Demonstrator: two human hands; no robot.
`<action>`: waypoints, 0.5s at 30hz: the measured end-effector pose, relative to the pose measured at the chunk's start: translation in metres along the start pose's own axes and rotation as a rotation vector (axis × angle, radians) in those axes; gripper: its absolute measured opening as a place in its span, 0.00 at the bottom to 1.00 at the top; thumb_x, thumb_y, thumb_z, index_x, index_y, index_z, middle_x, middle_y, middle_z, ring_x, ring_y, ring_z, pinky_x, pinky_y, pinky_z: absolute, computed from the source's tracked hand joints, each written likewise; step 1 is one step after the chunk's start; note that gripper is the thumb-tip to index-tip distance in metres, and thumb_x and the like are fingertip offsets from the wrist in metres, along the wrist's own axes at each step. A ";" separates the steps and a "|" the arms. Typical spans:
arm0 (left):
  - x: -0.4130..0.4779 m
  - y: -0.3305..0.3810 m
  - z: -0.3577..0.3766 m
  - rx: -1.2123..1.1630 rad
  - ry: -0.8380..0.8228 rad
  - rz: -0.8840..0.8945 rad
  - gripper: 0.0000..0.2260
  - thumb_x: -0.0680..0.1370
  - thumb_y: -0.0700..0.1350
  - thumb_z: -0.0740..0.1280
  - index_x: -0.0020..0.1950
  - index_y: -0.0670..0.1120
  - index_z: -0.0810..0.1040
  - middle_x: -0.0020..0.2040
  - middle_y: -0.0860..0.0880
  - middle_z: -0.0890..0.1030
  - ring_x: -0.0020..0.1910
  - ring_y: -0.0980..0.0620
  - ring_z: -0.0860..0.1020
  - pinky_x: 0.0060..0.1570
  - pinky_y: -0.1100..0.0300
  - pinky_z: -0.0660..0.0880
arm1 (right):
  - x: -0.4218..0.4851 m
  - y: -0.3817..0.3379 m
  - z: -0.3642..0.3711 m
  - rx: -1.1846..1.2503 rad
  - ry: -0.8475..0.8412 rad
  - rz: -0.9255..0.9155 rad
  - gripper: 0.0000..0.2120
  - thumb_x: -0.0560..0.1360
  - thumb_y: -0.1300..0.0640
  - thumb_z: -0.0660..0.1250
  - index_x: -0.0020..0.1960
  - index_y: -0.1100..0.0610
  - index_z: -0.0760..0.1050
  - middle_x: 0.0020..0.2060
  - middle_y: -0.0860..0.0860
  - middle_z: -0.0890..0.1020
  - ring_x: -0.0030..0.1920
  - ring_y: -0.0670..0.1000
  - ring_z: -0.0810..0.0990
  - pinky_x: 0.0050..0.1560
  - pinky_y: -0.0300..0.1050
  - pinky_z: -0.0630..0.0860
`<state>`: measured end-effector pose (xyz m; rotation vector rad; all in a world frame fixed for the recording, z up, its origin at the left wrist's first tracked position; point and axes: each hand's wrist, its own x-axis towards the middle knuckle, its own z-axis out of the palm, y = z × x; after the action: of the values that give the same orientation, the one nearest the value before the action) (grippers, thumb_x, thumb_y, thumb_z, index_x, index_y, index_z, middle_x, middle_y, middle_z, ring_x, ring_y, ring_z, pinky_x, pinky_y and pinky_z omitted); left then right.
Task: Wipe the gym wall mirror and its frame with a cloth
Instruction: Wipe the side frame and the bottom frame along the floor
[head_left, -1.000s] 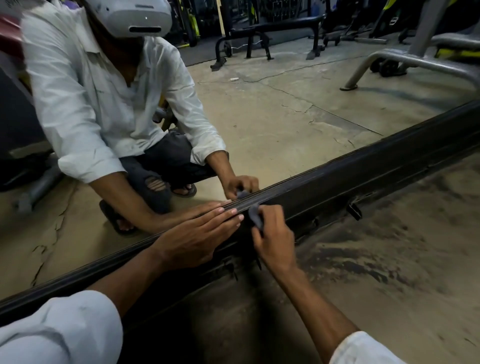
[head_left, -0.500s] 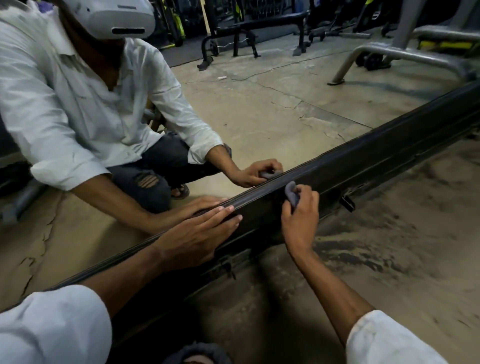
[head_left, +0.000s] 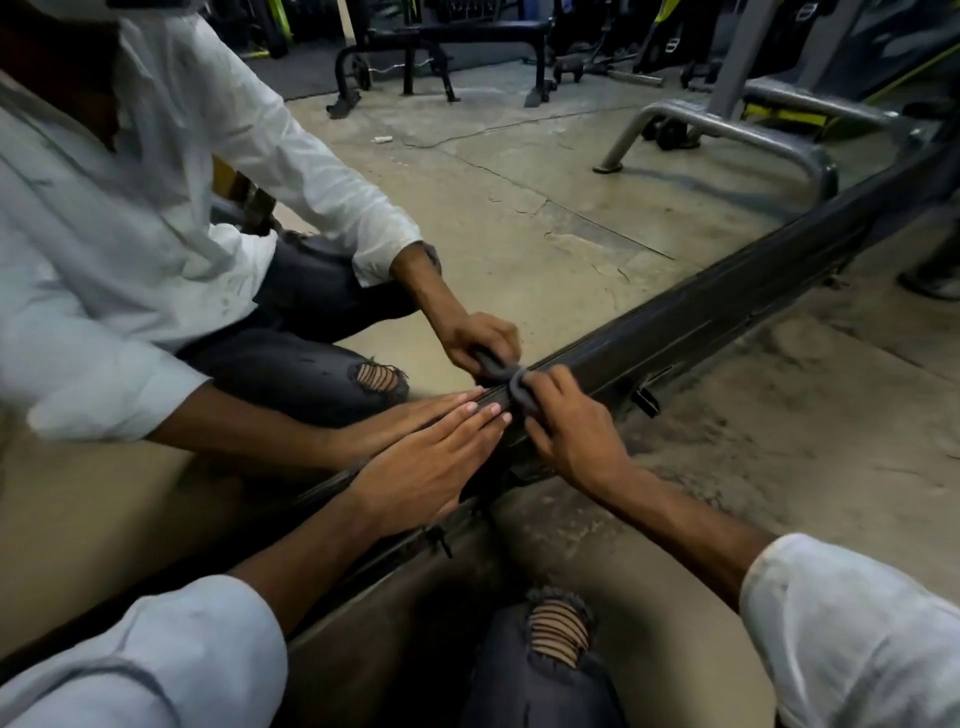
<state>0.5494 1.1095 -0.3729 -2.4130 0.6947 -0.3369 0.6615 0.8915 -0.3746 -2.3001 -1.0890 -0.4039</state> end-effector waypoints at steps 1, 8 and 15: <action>0.001 0.000 0.000 -0.010 -0.001 -0.006 0.41 0.83 0.54 0.60 0.85 0.33 0.44 0.86 0.34 0.47 0.86 0.38 0.45 0.84 0.42 0.38 | -0.001 -0.001 -0.007 -0.060 -0.099 -0.151 0.24 0.77 0.56 0.72 0.71 0.56 0.70 0.58 0.54 0.74 0.45 0.56 0.81 0.38 0.51 0.81; 0.001 -0.001 -0.005 0.019 -0.039 0.021 0.39 0.83 0.53 0.59 0.85 0.33 0.46 0.86 0.34 0.47 0.86 0.37 0.48 0.83 0.42 0.38 | 0.020 0.039 -0.031 -0.156 0.039 0.154 0.17 0.78 0.58 0.71 0.66 0.57 0.75 0.57 0.55 0.74 0.47 0.60 0.82 0.39 0.49 0.75; 0.000 -0.003 -0.006 0.070 -0.063 0.061 0.35 0.82 0.50 0.55 0.84 0.32 0.52 0.85 0.33 0.52 0.85 0.35 0.53 0.83 0.40 0.43 | 0.014 0.025 -0.022 -0.109 -0.105 -0.253 0.20 0.78 0.54 0.68 0.69 0.54 0.72 0.56 0.55 0.75 0.40 0.57 0.80 0.33 0.45 0.74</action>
<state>0.5481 1.1089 -0.3666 -2.3204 0.7149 -0.2555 0.6894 0.8739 -0.3592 -2.3050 -1.4512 -0.4531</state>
